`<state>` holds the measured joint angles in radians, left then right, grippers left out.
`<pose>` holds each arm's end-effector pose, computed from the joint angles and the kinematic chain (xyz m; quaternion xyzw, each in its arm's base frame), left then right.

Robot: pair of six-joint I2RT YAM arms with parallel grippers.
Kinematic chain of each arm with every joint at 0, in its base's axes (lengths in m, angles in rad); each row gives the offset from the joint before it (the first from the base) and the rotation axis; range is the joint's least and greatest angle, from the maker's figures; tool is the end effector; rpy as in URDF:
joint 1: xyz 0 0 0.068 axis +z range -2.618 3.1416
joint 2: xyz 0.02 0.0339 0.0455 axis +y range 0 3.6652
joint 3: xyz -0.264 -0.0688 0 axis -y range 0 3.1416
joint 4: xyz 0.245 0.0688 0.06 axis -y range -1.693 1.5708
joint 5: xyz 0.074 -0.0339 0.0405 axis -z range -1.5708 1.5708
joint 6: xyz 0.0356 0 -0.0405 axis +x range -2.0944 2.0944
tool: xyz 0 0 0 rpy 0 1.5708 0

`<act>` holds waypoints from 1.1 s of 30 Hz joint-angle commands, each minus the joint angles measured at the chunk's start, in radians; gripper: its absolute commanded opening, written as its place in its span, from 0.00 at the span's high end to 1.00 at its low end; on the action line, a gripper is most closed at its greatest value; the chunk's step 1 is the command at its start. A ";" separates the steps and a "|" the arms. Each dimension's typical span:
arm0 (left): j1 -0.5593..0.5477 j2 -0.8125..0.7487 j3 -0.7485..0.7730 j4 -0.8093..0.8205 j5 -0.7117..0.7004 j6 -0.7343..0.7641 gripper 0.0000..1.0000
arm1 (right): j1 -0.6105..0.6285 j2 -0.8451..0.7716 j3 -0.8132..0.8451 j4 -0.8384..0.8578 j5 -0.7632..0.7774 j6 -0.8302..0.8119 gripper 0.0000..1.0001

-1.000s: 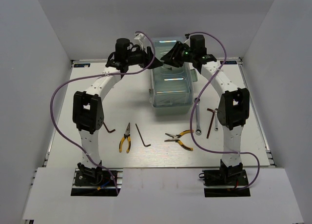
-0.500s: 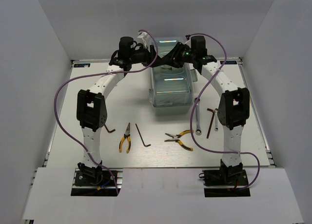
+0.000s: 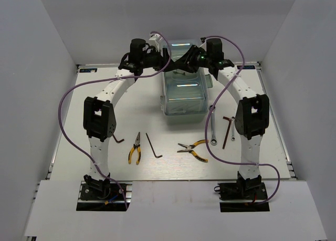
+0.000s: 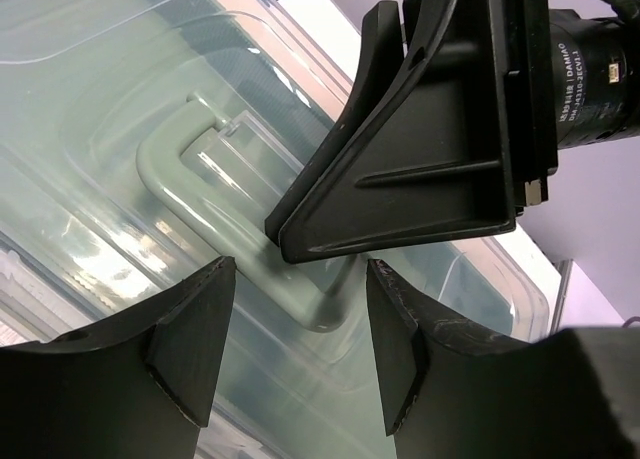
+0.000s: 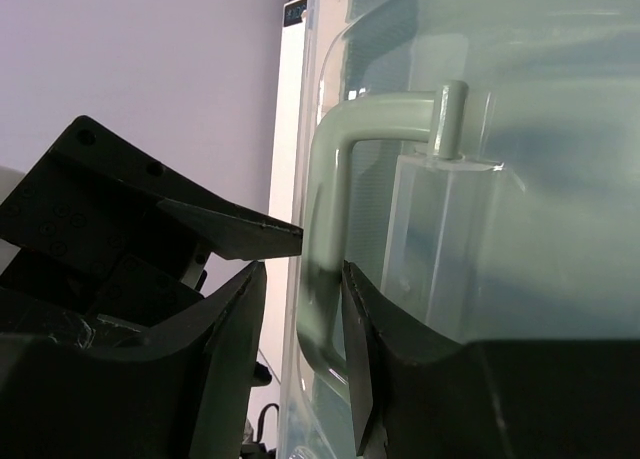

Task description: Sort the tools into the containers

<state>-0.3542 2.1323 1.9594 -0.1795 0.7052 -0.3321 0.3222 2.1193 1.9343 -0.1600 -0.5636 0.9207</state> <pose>0.4676 -0.1975 0.3190 0.2061 0.7674 -0.4474 0.4104 0.4753 0.1787 0.3175 0.0788 0.7980 0.5066 0.3168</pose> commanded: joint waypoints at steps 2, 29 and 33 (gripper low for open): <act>-0.009 -0.017 0.022 -0.063 -0.050 0.033 0.34 | -0.011 -0.065 0.003 0.053 -0.027 0.018 0.58; -0.019 0.019 0.099 -0.092 -0.019 0.005 0.34 | -0.014 -0.074 0.020 -0.022 0.024 -0.057 0.55; -0.019 -0.086 -0.005 -0.092 -0.140 0.036 0.28 | -0.011 -0.075 0.020 -0.032 0.037 -0.077 0.55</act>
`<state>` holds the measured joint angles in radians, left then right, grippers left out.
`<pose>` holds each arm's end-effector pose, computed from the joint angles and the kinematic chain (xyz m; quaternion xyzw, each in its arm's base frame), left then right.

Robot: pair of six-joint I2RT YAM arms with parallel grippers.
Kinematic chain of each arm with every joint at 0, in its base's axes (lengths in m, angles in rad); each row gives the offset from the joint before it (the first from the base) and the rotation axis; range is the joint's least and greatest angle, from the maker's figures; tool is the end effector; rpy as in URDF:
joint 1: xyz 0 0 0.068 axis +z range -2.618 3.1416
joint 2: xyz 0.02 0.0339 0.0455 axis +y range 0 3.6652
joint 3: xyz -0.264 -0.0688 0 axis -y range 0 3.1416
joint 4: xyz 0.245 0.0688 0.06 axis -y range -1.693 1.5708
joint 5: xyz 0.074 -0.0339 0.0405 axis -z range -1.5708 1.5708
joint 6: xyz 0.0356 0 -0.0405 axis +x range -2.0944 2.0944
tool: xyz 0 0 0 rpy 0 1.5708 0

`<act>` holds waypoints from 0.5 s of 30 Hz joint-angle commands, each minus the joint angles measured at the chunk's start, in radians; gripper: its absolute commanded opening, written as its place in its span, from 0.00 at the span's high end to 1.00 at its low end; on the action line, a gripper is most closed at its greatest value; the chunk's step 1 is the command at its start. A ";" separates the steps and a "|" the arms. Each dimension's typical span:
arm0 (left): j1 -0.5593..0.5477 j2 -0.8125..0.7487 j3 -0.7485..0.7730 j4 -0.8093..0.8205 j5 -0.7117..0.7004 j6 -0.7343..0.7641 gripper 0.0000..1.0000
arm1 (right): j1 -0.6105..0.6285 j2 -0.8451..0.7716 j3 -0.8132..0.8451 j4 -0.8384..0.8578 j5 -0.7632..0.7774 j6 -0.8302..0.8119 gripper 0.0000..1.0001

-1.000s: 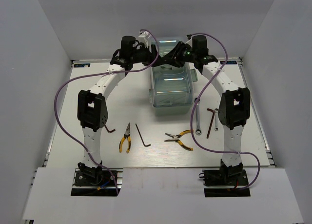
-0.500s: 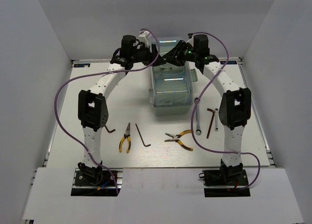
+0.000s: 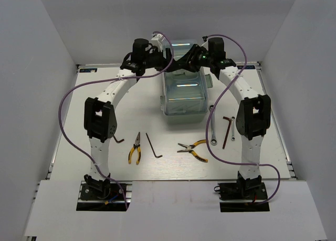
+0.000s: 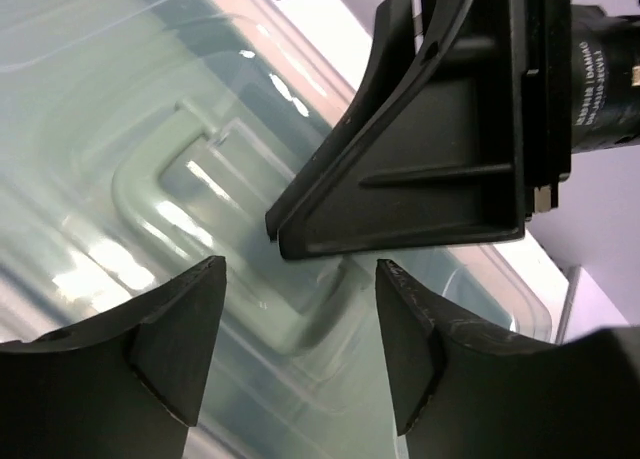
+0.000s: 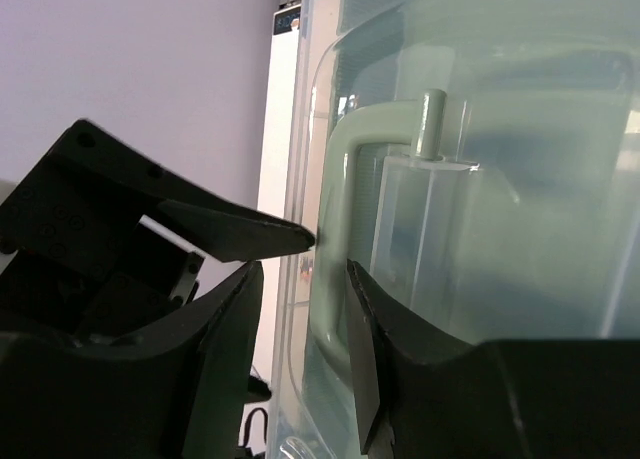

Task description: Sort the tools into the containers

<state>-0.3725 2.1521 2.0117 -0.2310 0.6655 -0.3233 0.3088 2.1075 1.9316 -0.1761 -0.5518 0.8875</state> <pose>0.4680 -0.2064 0.3222 0.2035 0.7755 -0.4354 0.4095 0.4751 0.1711 0.3206 0.0757 0.8007 0.4947 0.3293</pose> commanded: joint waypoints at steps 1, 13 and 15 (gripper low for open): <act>0.000 -0.136 -0.085 -0.030 -0.163 0.027 0.26 | 0.006 -0.061 0.027 -0.022 0.030 -0.054 0.55; 0.018 -0.437 -0.493 0.073 -0.357 0.061 0.17 | 0.076 -0.043 0.115 -0.140 0.191 -0.283 0.55; 0.018 -0.437 -0.519 0.099 -0.318 0.061 0.17 | 0.096 -0.043 0.132 -0.151 0.231 -0.353 0.55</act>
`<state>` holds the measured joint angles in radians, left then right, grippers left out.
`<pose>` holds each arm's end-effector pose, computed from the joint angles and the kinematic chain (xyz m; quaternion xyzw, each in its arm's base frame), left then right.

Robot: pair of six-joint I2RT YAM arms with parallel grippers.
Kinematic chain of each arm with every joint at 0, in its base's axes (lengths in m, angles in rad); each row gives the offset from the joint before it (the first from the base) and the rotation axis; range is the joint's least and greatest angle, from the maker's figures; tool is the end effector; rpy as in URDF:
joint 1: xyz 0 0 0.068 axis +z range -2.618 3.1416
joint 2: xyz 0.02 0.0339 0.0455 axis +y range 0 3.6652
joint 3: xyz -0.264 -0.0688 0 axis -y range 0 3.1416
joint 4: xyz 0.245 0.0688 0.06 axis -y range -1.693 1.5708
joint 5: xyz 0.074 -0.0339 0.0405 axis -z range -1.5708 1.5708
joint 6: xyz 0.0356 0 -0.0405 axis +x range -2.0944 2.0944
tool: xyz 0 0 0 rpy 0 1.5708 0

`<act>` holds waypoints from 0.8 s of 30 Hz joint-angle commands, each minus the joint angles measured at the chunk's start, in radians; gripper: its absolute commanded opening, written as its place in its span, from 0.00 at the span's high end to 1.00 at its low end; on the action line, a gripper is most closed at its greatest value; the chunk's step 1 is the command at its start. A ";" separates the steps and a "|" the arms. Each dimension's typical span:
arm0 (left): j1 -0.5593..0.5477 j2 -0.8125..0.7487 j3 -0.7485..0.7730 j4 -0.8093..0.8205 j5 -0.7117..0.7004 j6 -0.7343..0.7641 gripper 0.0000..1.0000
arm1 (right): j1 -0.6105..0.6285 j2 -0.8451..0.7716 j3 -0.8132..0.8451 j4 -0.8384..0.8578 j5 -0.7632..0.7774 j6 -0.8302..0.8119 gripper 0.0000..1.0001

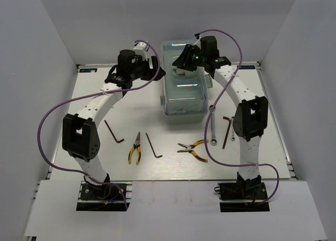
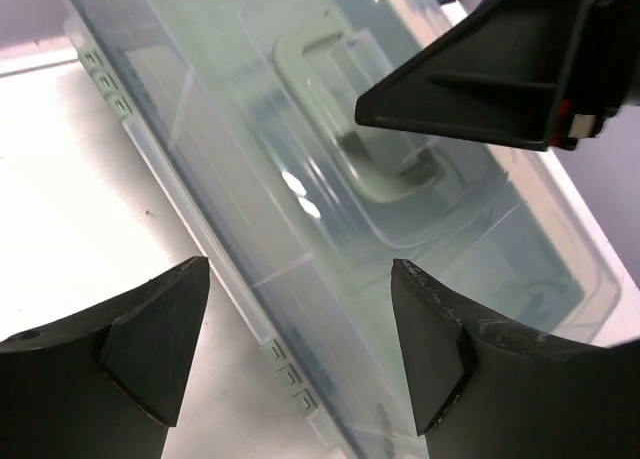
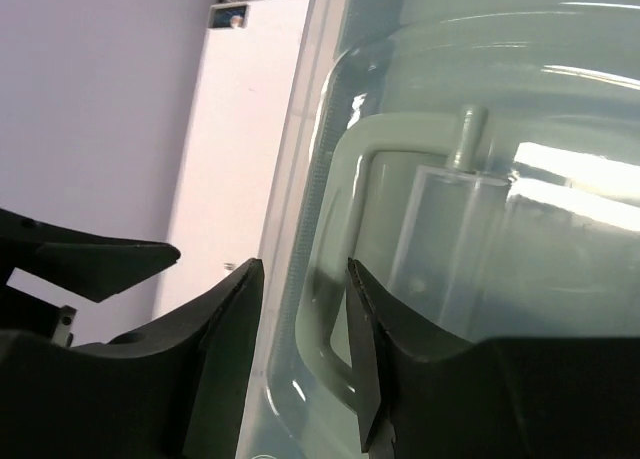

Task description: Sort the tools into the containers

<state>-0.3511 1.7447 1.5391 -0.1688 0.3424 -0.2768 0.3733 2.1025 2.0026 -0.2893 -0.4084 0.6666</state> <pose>0.3883 -0.1549 0.3429 0.1261 0.8101 -0.3053 0.4843 0.4626 0.1964 0.3358 0.0071 0.8210 0.4172 0.3897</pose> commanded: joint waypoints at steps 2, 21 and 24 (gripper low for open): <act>-0.003 -0.030 -0.068 0.071 0.036 0.005 0.17 | 0.055 -0.036 0.073 -0.063 0.132 -0.182 0.54; -0.012 0.073 0.004 0.098 0.167 -0.004 0.17 | 0.141 -0.035 0.096 -0.162 0.445 -0.308 0.50; -0.012 0.082 0.004 0.088 0.167 -0.004 0.17 | 0.139 -0.029 0.088 -0.168 0.419 -0.286 0.50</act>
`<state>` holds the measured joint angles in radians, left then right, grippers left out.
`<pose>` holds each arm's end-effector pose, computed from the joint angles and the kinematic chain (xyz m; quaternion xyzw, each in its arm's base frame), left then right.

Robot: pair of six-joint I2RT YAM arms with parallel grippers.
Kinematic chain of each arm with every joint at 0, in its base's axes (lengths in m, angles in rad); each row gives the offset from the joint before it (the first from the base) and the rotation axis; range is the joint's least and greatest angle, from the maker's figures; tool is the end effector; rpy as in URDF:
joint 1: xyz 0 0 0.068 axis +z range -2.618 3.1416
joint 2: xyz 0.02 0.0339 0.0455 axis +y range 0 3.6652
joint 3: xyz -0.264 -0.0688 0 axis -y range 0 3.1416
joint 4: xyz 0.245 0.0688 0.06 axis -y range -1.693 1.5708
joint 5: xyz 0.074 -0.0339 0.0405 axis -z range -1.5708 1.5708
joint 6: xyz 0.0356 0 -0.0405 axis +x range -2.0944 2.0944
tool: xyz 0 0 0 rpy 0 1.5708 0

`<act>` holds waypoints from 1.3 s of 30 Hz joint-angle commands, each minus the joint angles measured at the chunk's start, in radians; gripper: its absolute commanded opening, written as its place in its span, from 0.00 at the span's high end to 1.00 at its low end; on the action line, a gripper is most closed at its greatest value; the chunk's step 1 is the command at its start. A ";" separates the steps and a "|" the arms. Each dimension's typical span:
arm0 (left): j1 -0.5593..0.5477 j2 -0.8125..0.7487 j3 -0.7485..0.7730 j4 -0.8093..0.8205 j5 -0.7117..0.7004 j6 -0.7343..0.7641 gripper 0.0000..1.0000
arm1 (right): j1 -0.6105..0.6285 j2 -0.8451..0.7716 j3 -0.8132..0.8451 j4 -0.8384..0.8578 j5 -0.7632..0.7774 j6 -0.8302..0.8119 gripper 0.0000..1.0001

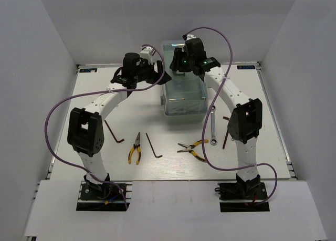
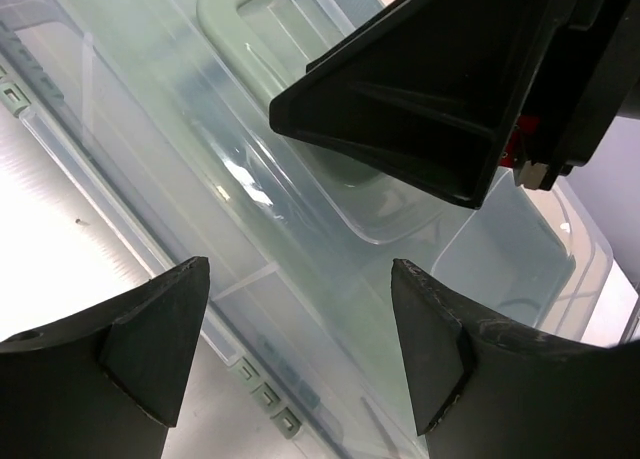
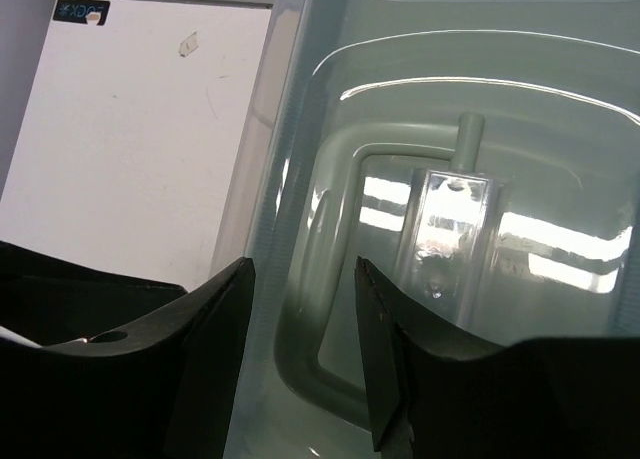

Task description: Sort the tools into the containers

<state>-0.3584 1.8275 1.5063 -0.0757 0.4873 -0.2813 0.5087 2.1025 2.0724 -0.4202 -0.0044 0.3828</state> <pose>0.4022 -0.1684 0.3077 0.1647 0.8023 -0.3597 0.4470 0.4359 0.2433 0.3460 -0.0545 0.8454 0.2308 0.4787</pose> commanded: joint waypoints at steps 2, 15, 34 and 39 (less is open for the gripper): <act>-0.005 0.009 0.046 -0.006 0.022 0.001 0.17 | -0.004 -0.024 0.009 -0.034 -0.073 0.024 0.48; -0.005 0.101 0.181 -0.114 0.125 0.030 0.23 | -0.038 -0.025 -0.066 0.152 -0.537 0.275 0.56; 0.004 -0.040 0.160 0.022 0.094 0.030 0.21 | -0.113 -0.058 -0.147 0.373 -0.730 0.429 0.58; -0.005 -0.005 0.210 0.011 0.126 0.019 0.23 | -0.119 -0.062 -0.152 0.412 -0.769 0.459 0.58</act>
<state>-0.3565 1.8610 1.6703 -0.0929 0.5724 -0.2562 0.3641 2.1025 1.9160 -0.1032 -0.6464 0.7879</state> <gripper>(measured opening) 0.779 0.420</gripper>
